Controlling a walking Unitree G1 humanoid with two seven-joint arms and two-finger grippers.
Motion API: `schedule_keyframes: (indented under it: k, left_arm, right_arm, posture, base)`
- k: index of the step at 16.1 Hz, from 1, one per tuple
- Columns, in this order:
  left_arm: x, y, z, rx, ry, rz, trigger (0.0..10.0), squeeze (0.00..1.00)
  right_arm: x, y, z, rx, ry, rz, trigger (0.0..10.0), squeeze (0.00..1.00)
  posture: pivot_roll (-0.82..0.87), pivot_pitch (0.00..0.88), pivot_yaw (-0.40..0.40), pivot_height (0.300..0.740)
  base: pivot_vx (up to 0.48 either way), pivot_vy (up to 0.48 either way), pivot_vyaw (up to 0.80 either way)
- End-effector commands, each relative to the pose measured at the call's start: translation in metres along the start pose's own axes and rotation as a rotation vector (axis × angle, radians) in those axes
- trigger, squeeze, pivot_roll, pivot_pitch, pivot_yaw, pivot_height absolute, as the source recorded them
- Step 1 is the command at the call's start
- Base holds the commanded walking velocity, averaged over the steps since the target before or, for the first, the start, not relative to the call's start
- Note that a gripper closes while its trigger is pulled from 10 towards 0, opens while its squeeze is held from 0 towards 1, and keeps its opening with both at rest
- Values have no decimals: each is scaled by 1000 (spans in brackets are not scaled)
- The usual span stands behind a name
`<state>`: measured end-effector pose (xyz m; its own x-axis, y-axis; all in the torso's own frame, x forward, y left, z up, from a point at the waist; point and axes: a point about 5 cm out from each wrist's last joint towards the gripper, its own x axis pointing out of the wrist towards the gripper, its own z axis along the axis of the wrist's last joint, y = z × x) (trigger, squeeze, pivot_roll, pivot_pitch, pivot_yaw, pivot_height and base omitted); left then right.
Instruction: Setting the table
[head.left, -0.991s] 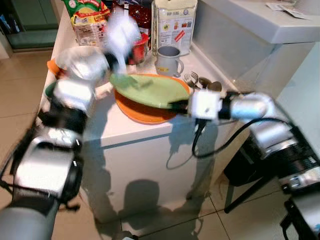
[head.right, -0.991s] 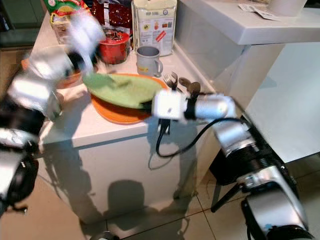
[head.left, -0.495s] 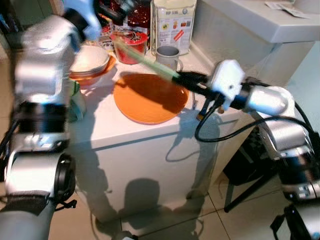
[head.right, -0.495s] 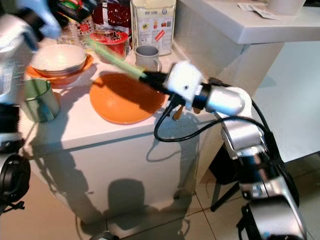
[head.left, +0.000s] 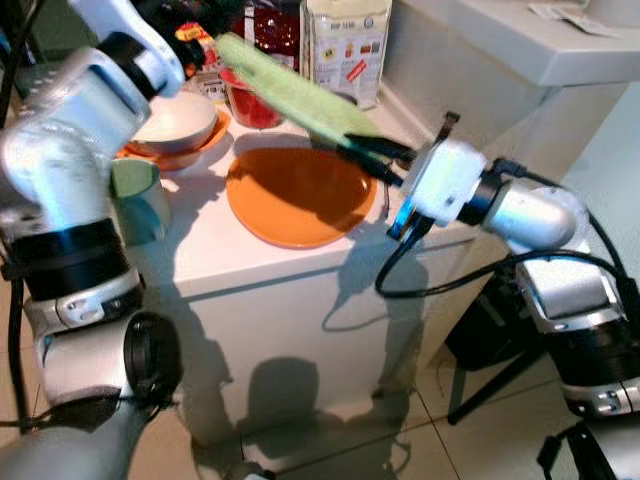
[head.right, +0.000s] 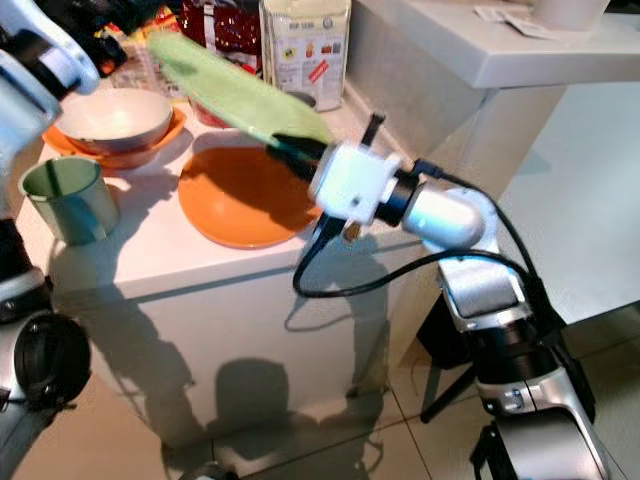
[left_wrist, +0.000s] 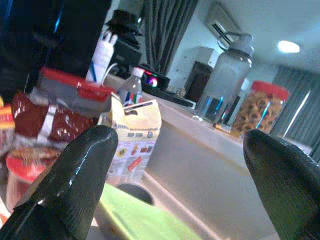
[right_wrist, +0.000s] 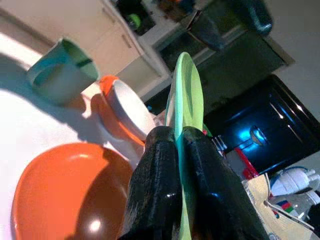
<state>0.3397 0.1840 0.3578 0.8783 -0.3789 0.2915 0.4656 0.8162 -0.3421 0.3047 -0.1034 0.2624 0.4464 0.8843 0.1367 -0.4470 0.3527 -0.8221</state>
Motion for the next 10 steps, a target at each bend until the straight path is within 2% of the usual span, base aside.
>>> schedule_keyframes:
  k: [1,2,3,5,6,8,10]
  left_arm:
    - [-3,3,0,-73,31,37,10000,1000]
    - [-5,5,-1,-153,50,50,10000,1000]
    - [-6,5,-3,-196,62,45,10000,1000]
    - [-11,9,-2,-167,82,100,10000,1000]
    - [-17,22,-5,-168,104,178,10000,0]
    - [-23,31,-11,-185,145,220,10000,0]
    - [-26,31,-17,-232,178,214,10000,0]
  right_arm:
    - [1,-6,7,-82,-28,-20,0,0]
    - [2,-5,8,-115,-29,-11,0,0]
    - [2,-5,7,-131,-28,-10,0,0]
    - [2,-6,7,-169,-30,-17,0,0]
    - [2,-8,8,-190,-36,-37,0,0]
    - [1,-9,9,-212,-36,-51,0,0]
    - [1,-7,9,-229,-36,-52,0,0]
  posture:
    - [53,0,-39,740]
    - [58,0,-39,740]
    - [60,0,-40,740]
    - [64,0,-38,740]
    - [63,0,-34,740]
    - [61,0,-28,740]
    - [61,0,-26,740]
  base:
    - [0,0,0]
    - [0,0,0]
    - [0,0,0]
    - [0,0,0]
    - [0,0,0]
    - [0,0,0]
    - [0,0,0]
